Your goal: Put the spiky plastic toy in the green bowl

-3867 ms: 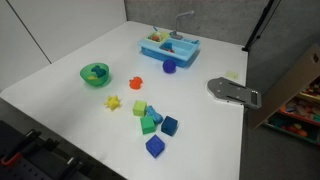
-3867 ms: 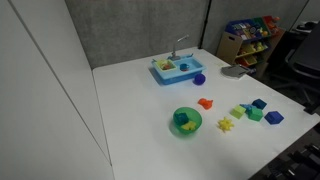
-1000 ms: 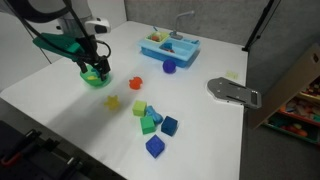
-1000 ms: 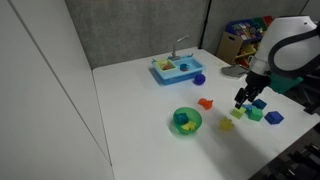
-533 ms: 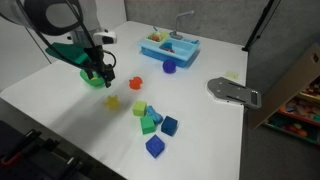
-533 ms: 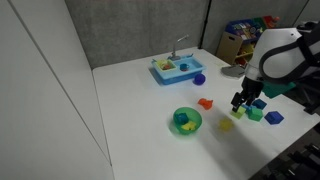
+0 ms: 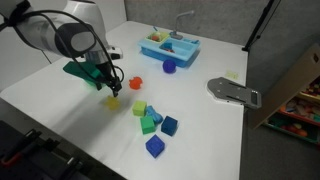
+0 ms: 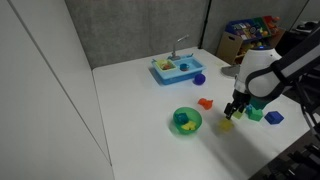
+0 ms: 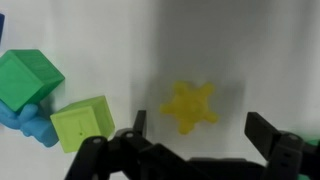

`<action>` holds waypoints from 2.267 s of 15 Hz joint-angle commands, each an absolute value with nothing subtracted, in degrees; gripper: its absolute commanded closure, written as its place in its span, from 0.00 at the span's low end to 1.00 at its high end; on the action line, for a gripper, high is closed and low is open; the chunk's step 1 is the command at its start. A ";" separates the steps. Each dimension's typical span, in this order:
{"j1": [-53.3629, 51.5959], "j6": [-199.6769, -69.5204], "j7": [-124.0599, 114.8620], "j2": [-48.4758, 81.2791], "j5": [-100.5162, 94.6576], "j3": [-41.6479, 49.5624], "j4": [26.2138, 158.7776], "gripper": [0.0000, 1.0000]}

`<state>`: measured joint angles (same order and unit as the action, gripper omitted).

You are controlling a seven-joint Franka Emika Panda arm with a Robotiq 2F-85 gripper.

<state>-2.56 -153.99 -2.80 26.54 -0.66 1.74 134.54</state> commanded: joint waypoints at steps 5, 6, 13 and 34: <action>-8.37 -157.88 -8.41 35.53 -5.91 6.31 129.56 0.00; -8.90 -158.37 -8.66 36.39 -6.20 6.71 129.24 0.00; -8.81 -159.19 -7.01 41.19 -5.58 6.33 126.17 0.00; -8.73 -155.31 -4.74 24.11 -3.17 -1.70 128.10 0.82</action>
